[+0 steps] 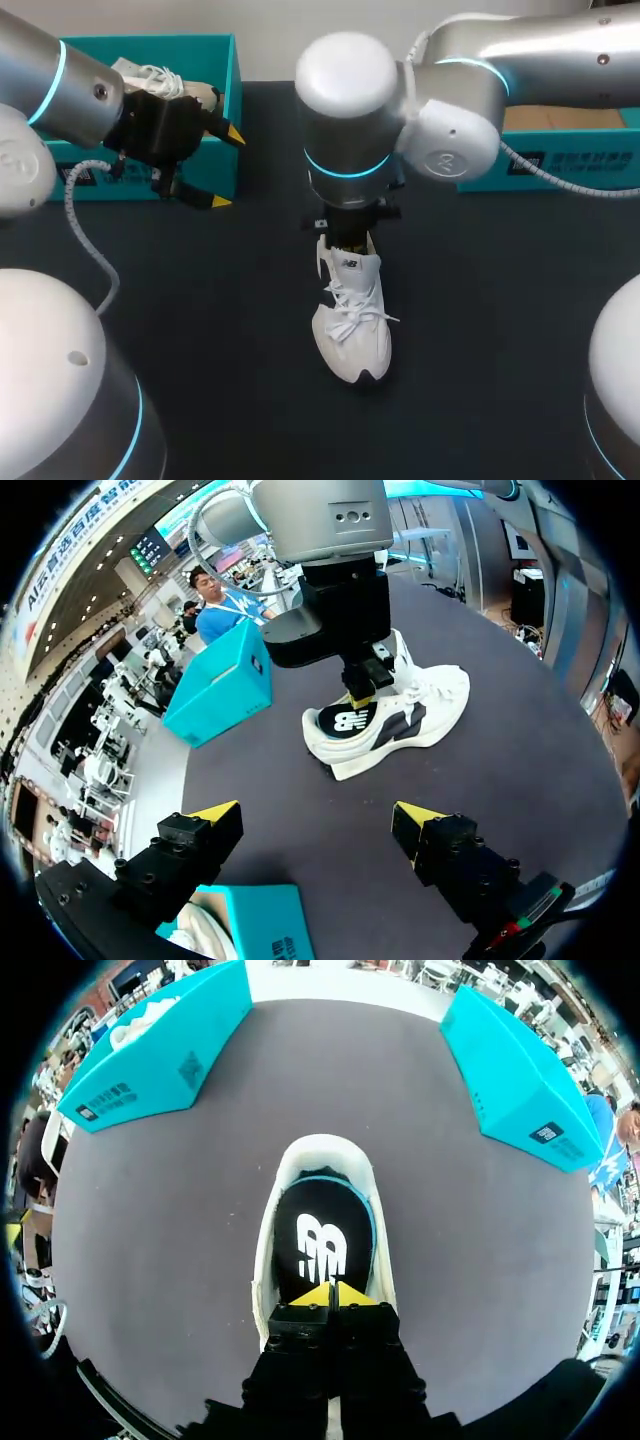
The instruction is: Take the shoe out of the shoebox, open the shoe tongue, remove and reinsert the insole, then place the shoe into the shoebox
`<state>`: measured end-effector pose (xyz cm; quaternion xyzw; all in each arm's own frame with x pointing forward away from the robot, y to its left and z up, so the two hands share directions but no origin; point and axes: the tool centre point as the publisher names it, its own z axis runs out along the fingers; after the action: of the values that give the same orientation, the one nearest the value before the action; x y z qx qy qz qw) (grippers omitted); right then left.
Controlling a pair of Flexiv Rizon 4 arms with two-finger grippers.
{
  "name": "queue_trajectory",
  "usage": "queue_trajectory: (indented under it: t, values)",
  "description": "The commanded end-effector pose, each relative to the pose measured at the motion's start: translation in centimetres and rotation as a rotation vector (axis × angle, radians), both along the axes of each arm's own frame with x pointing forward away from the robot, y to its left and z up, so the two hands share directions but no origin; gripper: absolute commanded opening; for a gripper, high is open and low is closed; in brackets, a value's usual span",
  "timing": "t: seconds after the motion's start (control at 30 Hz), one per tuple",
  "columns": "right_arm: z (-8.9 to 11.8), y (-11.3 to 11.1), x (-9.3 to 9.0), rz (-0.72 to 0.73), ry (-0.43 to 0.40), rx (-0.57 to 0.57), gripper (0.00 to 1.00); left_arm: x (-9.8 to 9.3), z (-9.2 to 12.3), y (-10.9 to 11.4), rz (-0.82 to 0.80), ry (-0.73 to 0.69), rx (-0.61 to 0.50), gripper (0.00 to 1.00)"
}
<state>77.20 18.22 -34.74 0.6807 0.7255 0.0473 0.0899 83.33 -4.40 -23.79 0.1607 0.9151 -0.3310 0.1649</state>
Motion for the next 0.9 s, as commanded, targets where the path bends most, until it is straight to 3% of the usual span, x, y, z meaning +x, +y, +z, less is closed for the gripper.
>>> queue_trajectory:
  t: [0.03, 0.37, 0.53, 0.67, 0.77, 0.9]
  values:
    - [-1.3, 0.2, 0.2, 0.001, 0.004, -0.002, 0.0, -0.1, 0.0, 0.0, 0.001, -0.001, 0.004, 1.0]
    - [-4.8, -0.2, 0.5, 0.04, 0.054, 0.018, 0.0, -0.1, 0.0, 0.0, 0.001, -0.001, 0.004, 1.0]
    - [-4.3, -0.6, 0.3, 0.035, 0.046, 0.004, 0.0, -0.1, 0.0, 0.0, 0.001, -0.001, 0.004, 1.0]
    - [-2.5, -0.8, 0.6, 0.036, 0.005, -0.02, 0.0, -0.1, 0.0, 0.0, 0.001, -0.001, 0.004, 1.0]
    - [-1.6, -0.7, 1.7, 0.046, -0.043, -0.028, 0.0, -0.1, 0.0, 0.0, 0.001, -0.001, 0.004, 1.0]
    - [-2.1, -0.6, 3.5, 0.058, -0.081, -0.028, 0.0, -0.1, 0.0, 0.0, 0.001, -0.001, 0.004, 1.0]
